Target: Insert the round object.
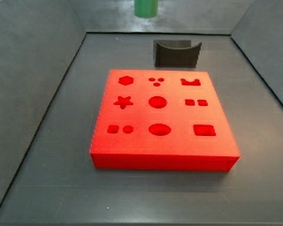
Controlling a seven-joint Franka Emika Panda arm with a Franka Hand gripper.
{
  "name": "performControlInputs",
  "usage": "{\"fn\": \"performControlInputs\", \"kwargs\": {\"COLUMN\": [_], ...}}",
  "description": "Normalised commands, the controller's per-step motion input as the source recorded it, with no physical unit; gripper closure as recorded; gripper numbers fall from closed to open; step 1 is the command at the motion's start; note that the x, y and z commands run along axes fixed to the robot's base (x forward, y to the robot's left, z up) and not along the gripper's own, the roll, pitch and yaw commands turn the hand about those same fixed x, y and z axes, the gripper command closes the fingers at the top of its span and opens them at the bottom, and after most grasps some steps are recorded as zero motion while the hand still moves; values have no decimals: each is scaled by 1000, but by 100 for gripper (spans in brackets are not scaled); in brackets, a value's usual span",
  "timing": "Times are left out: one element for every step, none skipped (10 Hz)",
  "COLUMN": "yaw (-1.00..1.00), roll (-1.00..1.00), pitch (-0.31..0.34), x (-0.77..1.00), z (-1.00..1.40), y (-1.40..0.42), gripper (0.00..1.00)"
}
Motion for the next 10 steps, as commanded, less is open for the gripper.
{"fn": "performControlInputs", "kwargs": {"yaw": [-100, -83, -103, -49, -9, 0, 0, 97, 6, 11], "roll": [-100, -414, -500, -500, -500, -390, 0, 346, 500, 500], "pitch": [0, 26, 50, 71, 79, 79, 0, 69, 44, 0], "x": [0, 174, 211, 269, 291, 189, 0, 269, 594, 606], "z": [-123, -320, 0, 0, 0, -169, 0, -3, -31, -86], "y": [46, 257, 211, 237, 209, 20, 17, -326, -303, -300], "gripper": [100, 100, 100, 100, 100, 100, 100, 100, 100, 100]}}
